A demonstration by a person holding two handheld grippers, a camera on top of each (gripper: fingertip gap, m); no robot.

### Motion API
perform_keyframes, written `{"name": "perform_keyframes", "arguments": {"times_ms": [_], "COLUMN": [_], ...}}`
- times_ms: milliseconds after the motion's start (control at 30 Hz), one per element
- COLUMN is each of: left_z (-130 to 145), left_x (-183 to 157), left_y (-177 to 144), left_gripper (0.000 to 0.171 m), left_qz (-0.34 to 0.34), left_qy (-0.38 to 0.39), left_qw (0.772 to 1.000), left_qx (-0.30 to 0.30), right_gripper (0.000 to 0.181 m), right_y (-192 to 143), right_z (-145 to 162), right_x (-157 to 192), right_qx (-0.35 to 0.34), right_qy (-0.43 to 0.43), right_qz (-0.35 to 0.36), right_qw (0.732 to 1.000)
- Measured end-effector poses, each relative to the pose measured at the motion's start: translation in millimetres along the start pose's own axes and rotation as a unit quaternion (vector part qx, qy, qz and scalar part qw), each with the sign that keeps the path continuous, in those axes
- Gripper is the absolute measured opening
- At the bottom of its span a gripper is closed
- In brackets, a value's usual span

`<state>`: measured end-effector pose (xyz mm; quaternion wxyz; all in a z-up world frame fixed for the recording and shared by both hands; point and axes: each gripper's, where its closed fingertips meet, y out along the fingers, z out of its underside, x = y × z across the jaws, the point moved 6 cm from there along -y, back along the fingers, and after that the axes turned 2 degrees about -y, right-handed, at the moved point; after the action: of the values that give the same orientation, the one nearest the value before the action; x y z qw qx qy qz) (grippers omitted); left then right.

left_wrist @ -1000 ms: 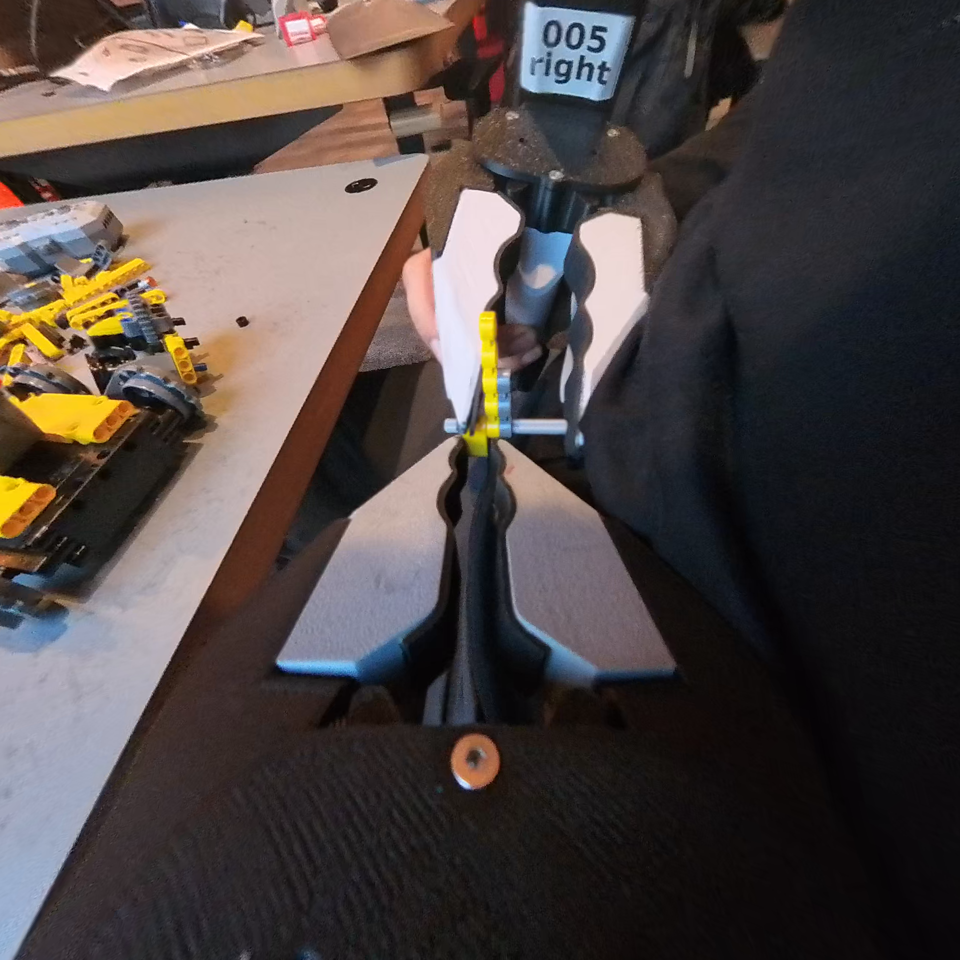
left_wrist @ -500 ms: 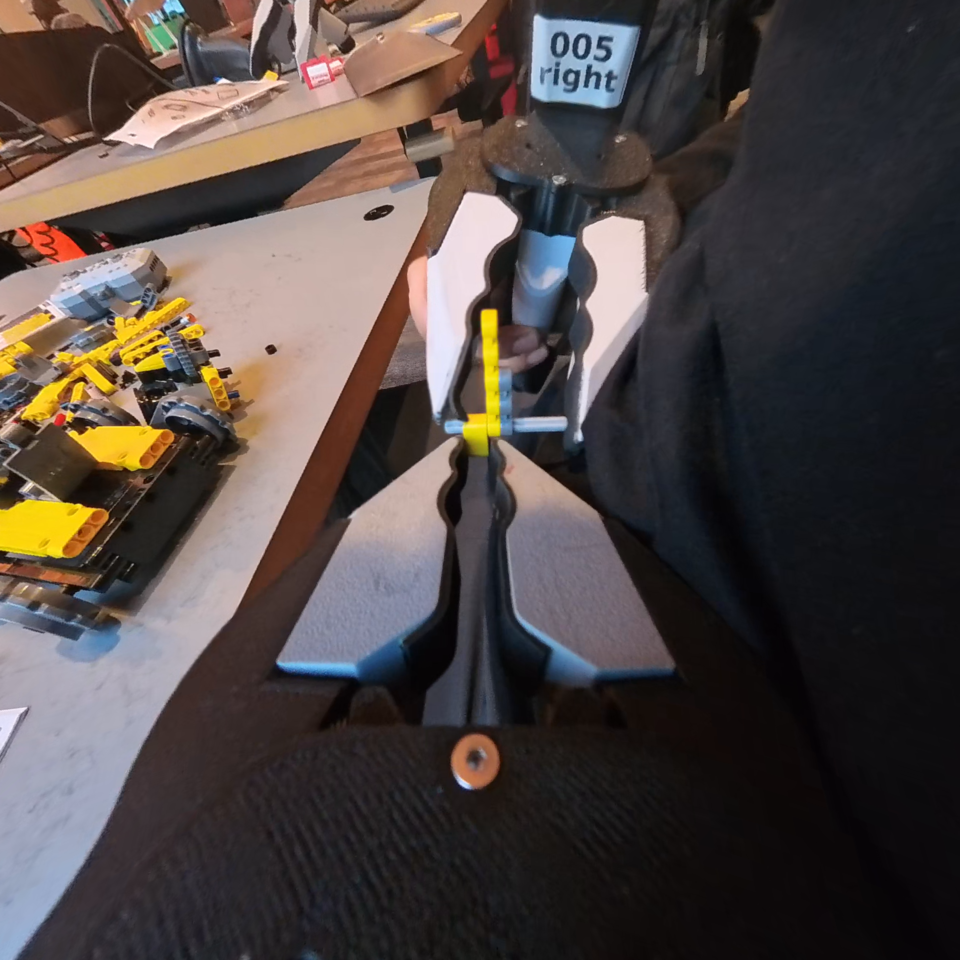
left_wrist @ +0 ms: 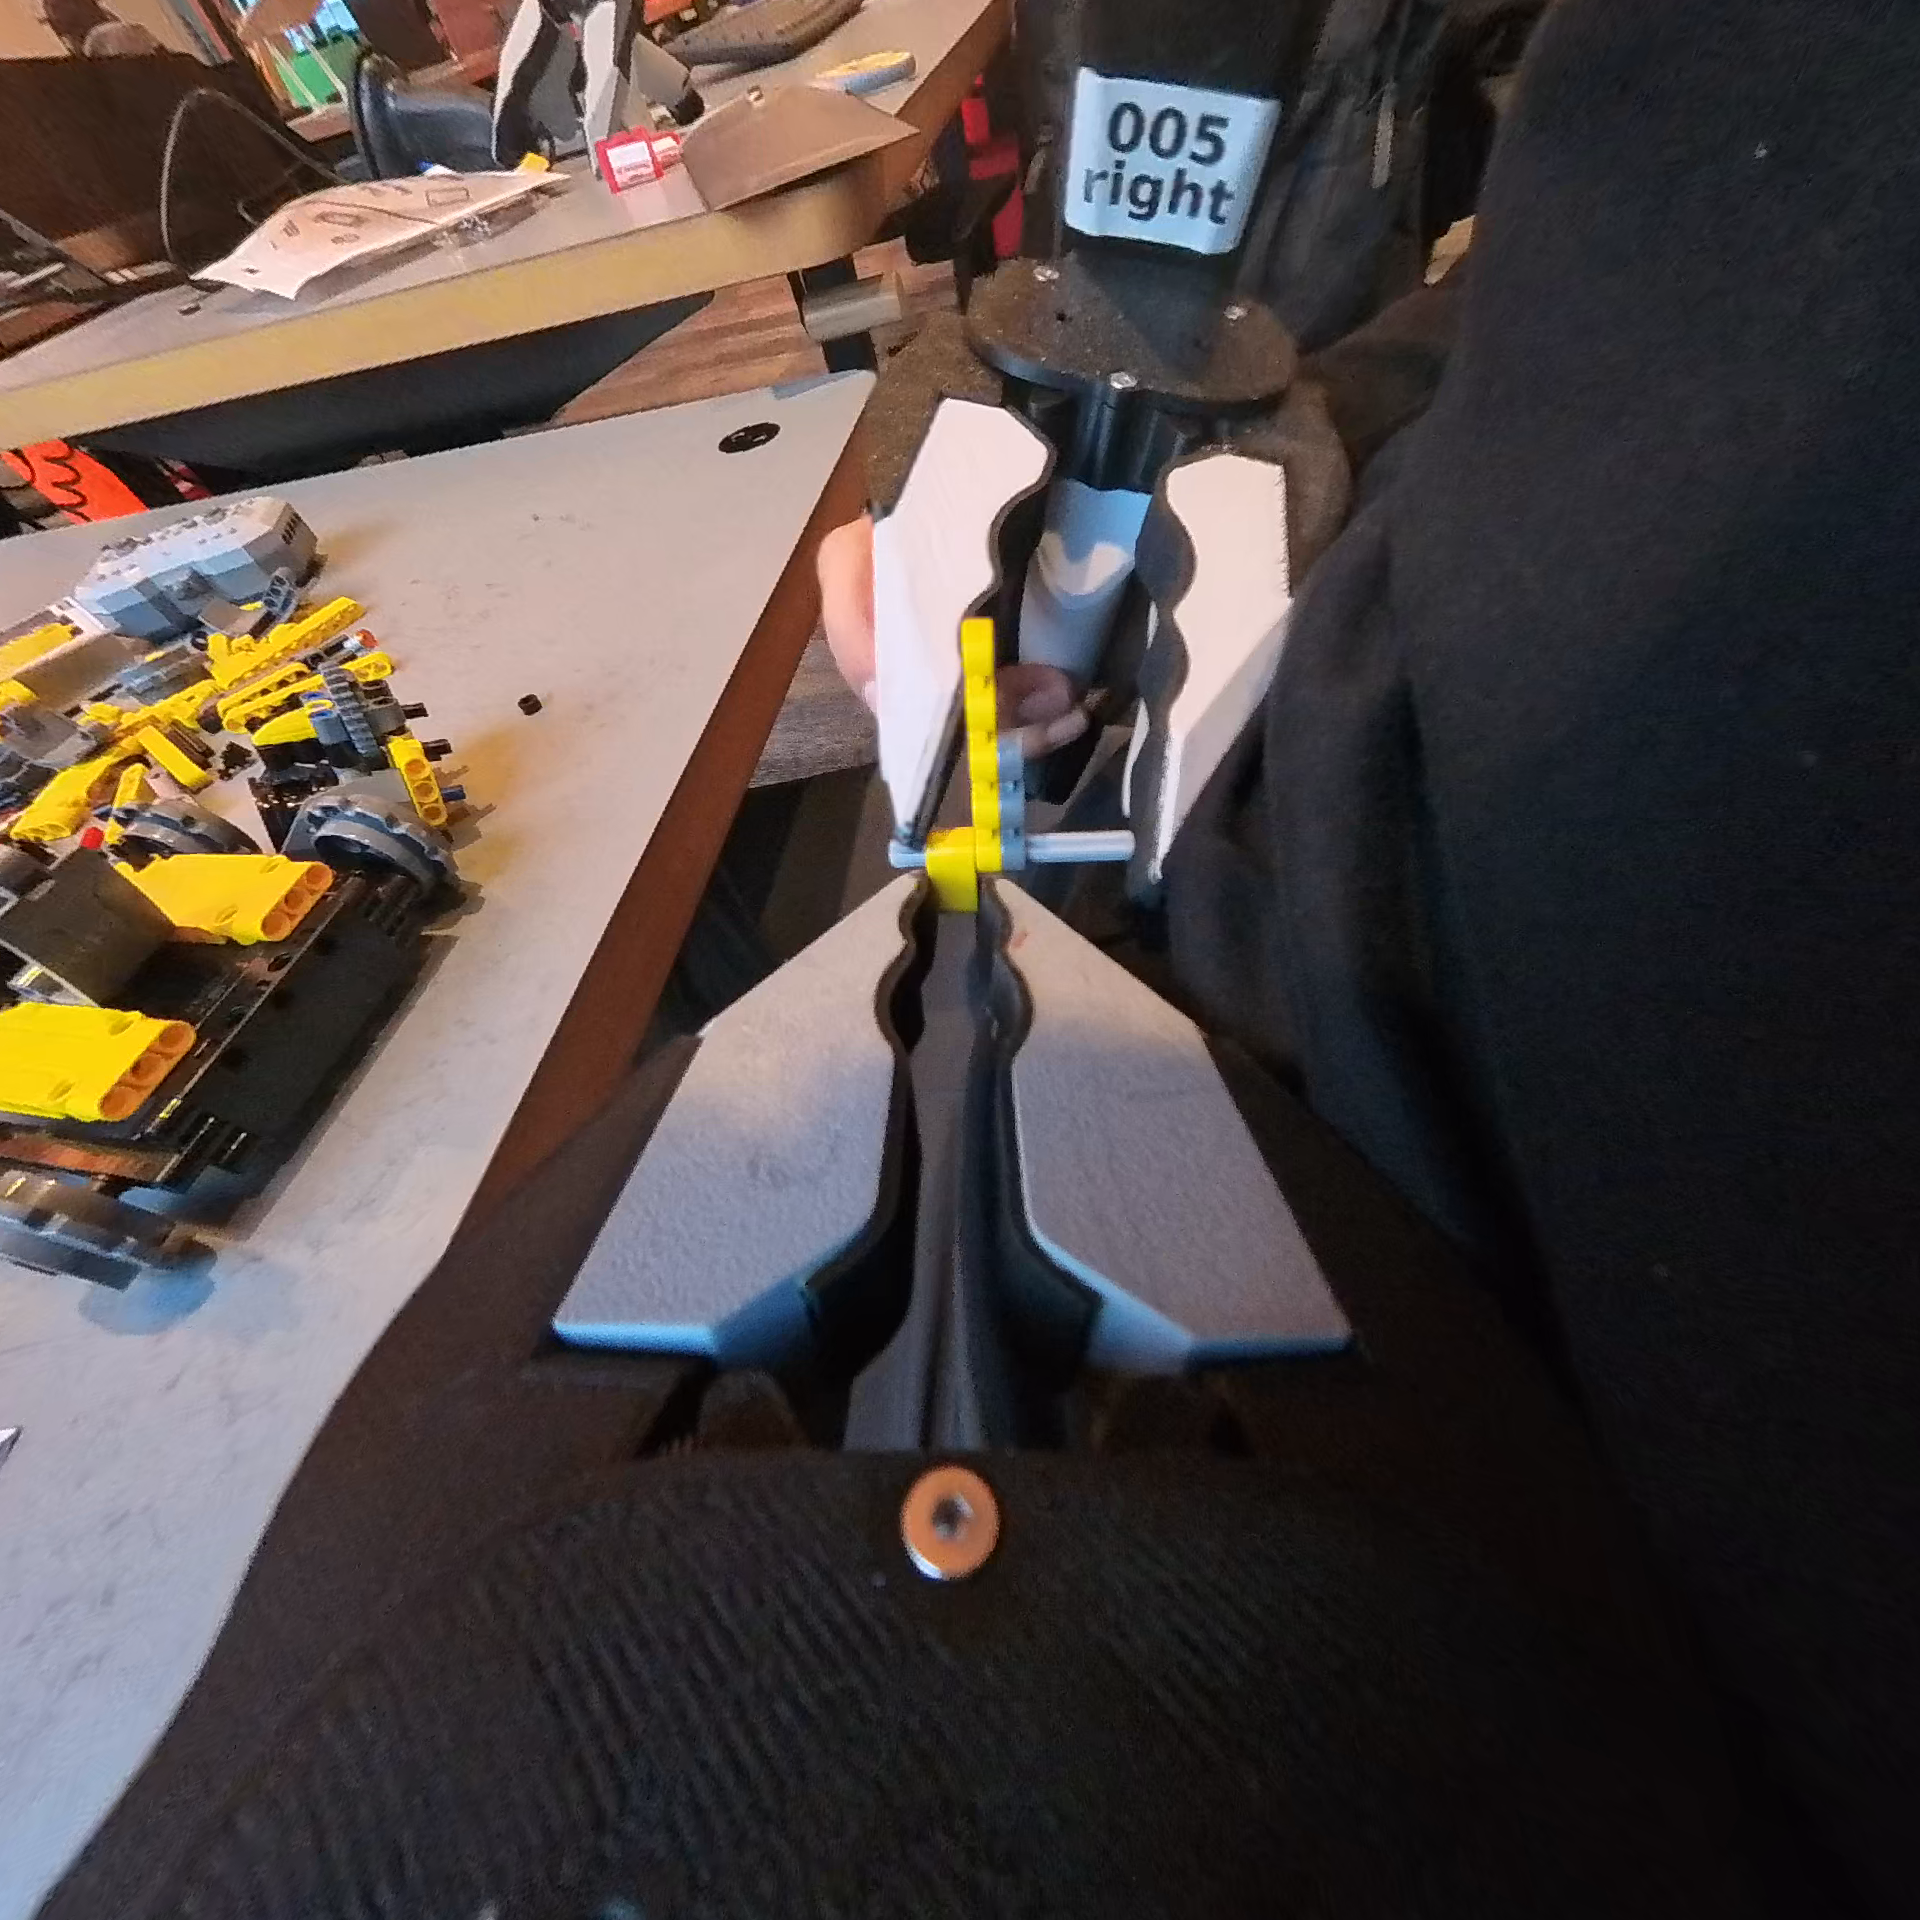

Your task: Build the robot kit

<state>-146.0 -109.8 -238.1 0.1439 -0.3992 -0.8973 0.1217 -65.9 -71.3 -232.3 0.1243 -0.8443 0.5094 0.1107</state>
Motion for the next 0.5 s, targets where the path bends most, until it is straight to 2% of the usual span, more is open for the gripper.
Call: {"name": "perform_keyframes", "arguments": {"times_ms": [500], "left_z": [1.4], "left_x": [-8.2], "left_y": [-1.0], "left_gripper": [0.004], "left_qz": [0.023], "left_qy": [0.007], "left_qw": [1.000], "left_qx": [0.016], "right_gripper": [0.034], "right_y": [0.4], "right_z": [1.9], "right_x": [8.6], "right_qx": [0.000], "right_qy": [0.000], "right_qz": [-0.031], "right_qw": [1.000]}}
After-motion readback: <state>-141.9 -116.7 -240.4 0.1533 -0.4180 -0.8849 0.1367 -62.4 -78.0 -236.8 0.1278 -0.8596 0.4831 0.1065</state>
